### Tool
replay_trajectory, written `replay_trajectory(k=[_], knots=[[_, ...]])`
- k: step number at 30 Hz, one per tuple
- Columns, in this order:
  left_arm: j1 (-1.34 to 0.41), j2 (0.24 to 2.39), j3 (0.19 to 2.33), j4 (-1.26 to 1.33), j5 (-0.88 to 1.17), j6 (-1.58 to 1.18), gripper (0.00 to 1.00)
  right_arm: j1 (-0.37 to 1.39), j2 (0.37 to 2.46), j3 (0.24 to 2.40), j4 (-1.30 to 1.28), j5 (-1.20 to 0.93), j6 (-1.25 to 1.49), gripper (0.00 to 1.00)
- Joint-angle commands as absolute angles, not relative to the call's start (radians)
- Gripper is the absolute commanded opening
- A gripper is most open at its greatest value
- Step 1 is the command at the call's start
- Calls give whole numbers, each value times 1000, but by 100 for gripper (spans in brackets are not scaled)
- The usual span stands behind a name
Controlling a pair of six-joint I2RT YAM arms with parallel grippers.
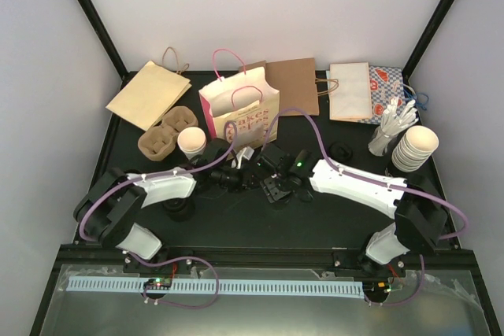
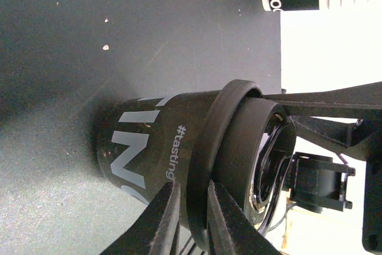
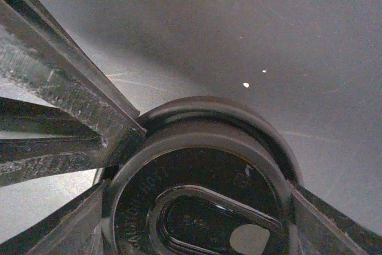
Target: Pack the takeout coffee
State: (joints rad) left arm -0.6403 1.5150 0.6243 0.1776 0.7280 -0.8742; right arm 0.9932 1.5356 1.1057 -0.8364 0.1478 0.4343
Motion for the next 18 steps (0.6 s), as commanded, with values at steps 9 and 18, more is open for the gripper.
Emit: replay_trajectory(k=[9, 18], knots=[[-650, 1347, 612, 77, 597, -788, 35, 1073, 1536, 1018, -861, -92, 326, 72], [-638, 1248, 550, 109, 644, -778, 53, 1109, 1572, 1035, -871, -25, 315, 72]])
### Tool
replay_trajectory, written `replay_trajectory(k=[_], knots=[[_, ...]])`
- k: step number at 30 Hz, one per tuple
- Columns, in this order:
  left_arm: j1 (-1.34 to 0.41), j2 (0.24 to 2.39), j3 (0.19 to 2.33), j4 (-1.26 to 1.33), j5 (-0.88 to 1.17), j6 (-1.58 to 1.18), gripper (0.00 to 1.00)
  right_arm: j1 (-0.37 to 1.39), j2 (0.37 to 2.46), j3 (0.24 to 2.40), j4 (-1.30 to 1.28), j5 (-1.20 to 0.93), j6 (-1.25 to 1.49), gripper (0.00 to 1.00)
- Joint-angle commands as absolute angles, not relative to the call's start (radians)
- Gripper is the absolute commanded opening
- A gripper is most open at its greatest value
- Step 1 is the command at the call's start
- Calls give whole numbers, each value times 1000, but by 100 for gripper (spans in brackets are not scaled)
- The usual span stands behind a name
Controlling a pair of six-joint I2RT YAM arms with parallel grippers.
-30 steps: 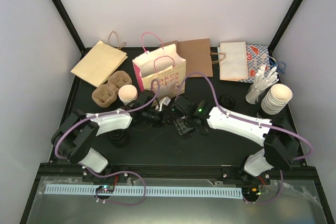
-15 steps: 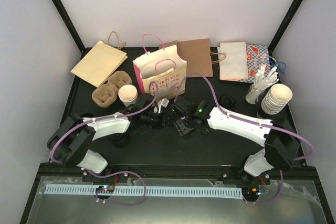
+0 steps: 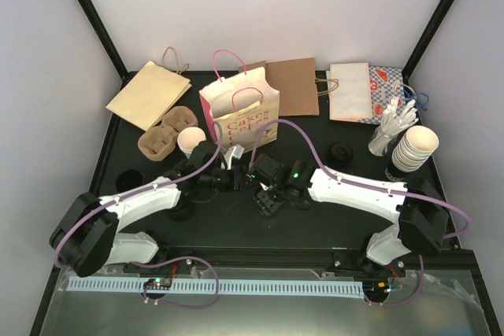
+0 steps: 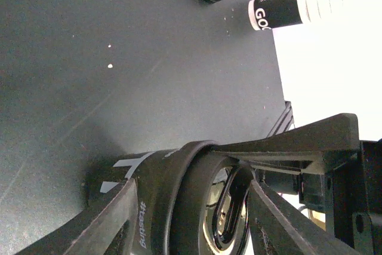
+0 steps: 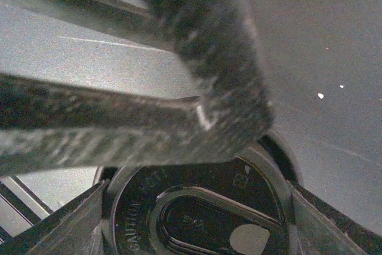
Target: Pack the takeout coffee
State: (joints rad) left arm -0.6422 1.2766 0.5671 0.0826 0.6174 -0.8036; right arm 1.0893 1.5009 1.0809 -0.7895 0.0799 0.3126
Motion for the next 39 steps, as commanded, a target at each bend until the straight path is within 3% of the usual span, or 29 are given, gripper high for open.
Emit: replay_trajectory(k=[1, 11, 18, 39], knots=[[-637, 1254, 549, 108, 658, -772, 54, 1109, 1573, 1037, -873, -20, 316, 72], [-654, 1381, 544, 76, 729, -731, 56, 1111, 1578, 1059, -877, 2, 314, 74], [-656, 1445, 562, -4, 678, -687, 53, 1111, 1543, 1083, -887, 62, 327, 83], [-667, 1449, 570, -7, 653, -712, 53, 1111, 1307, 1101, -921, 288, 470, 91]])
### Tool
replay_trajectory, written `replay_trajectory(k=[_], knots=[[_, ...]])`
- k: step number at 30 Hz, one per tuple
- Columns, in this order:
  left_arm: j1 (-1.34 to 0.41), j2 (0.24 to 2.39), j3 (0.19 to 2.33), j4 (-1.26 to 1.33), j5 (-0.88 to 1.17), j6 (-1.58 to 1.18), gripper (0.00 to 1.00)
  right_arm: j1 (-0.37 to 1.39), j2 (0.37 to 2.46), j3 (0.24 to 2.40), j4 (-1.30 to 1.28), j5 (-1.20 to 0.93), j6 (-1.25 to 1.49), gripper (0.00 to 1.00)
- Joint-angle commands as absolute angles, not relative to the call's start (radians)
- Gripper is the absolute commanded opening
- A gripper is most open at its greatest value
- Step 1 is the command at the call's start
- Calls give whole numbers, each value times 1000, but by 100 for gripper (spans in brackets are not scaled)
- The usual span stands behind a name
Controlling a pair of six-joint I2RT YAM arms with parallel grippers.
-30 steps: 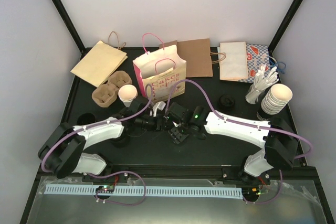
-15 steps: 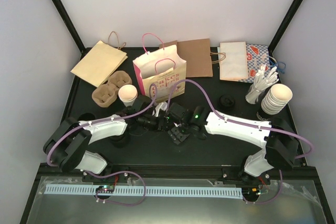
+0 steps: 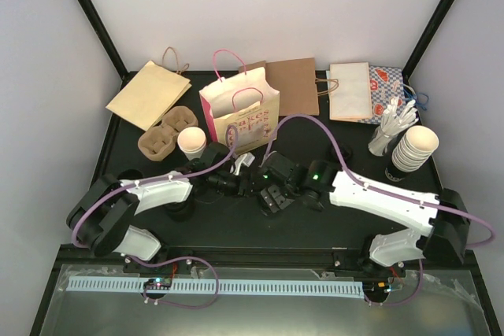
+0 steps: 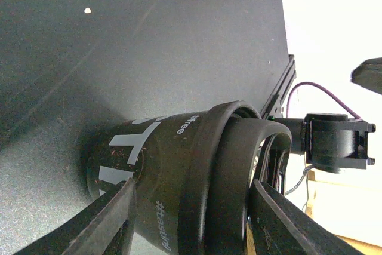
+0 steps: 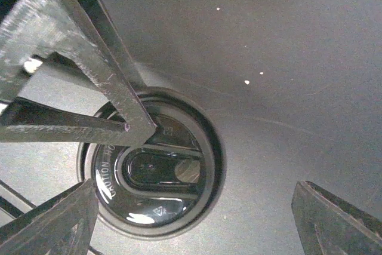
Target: Pack the takeout coffee
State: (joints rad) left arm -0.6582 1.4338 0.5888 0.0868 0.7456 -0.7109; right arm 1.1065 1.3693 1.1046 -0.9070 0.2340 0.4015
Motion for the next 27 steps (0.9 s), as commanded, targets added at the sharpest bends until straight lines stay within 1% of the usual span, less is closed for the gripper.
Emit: replay_trajectory(k=[1, 4, 11, 14, 17, 22, 25, 27], knots=[[-668, 1441, 572, -6, 653, -717, 54, 1111, 1290, 1097, -920, 275, 478, 91], [-671, 1413, 584, -9, 654, -721, 58, 1110, 1228, 1074, -918, 267, 502, 91], [-671, 1355, 632, -59, 655, -711, 67, 1110, 1102, 1057, -902, 371, 520, 93], [-671, 1320, 652, -96, 647, -703, 72, 1110, 1108, 1043, -883, 344, 472, 100], [-670, 1290, 675, -141, 633, -690, 76, 1111, 1153, 1063, -919, 323, 444, 100], [-665, 1215, 688, -188, 602, -684, 82, 1111, 1231, 1154, -1028, 310, 490, 100], [-662, 1170, 696, -222, 569, -663, 86, 1110, 1223, 1156, -1027, 314, 536, 100], [-659, 1137, 701, -253, 535, -645, 90, 1110, 1200, 1140, -1020, 345, 581, 100]])
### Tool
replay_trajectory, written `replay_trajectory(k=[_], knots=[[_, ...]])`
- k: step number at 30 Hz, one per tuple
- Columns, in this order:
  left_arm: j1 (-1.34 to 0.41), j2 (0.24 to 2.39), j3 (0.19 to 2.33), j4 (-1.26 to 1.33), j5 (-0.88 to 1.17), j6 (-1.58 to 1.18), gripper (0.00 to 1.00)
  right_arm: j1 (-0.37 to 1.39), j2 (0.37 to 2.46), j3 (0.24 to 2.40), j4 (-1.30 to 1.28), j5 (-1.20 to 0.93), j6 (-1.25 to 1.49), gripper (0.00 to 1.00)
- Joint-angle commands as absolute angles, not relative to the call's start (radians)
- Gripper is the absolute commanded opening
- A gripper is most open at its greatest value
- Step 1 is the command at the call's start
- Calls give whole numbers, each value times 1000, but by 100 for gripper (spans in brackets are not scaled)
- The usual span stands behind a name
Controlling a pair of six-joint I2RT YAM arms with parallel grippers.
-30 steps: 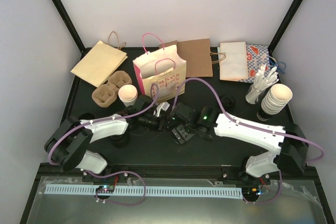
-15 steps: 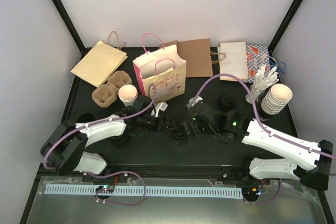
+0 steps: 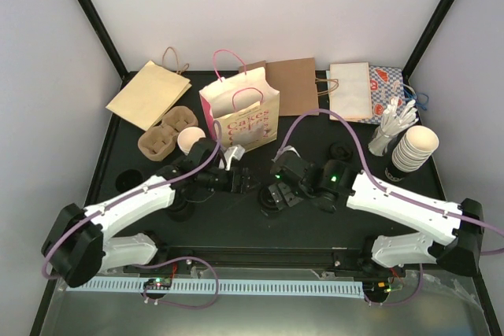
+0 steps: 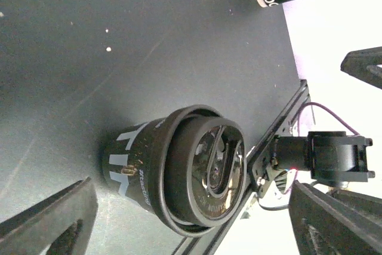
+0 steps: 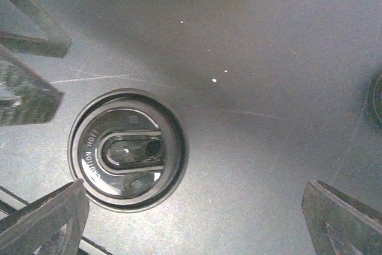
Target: Pack the takeout coffee
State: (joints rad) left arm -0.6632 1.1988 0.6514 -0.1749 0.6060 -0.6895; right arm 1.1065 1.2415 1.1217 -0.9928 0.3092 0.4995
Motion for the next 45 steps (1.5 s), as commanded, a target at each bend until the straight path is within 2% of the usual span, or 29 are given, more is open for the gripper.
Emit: replay_trajectory(k=[1, 3, 10, 12, 15, 26, 45], knots=[[-659, 1117, 701, -271, 516, -639, 94, 1109, 1190, 1137, -1023, 368, 607, 100], [-651, 1078, 701, -304, 480, -626, 99, 1109, 1173, 1133, -1031, 378, 642, 100], [-615, 1006, 708, -404, 386, -621, 99, 1109, 1199, 1143, -976, 205, 702, 100], [-609, 1009, 718, -432, 379, -605, 99, 1112, 1246, 1159, -980, 190, 741, 97], [-605, 1015, 721, -442, 380, -590, 99, 1124, 1321, 1186, -1006, 205, 812, 93], [-592, 986, 719, -442, 395, -557, 99, 1177, 1445, 1217, -1037, 276, 997, 93], [-586, 986, 674, -376, 433, -530, 98, 1204, 1537, 1246, -1070, 283, 1050, 89]])
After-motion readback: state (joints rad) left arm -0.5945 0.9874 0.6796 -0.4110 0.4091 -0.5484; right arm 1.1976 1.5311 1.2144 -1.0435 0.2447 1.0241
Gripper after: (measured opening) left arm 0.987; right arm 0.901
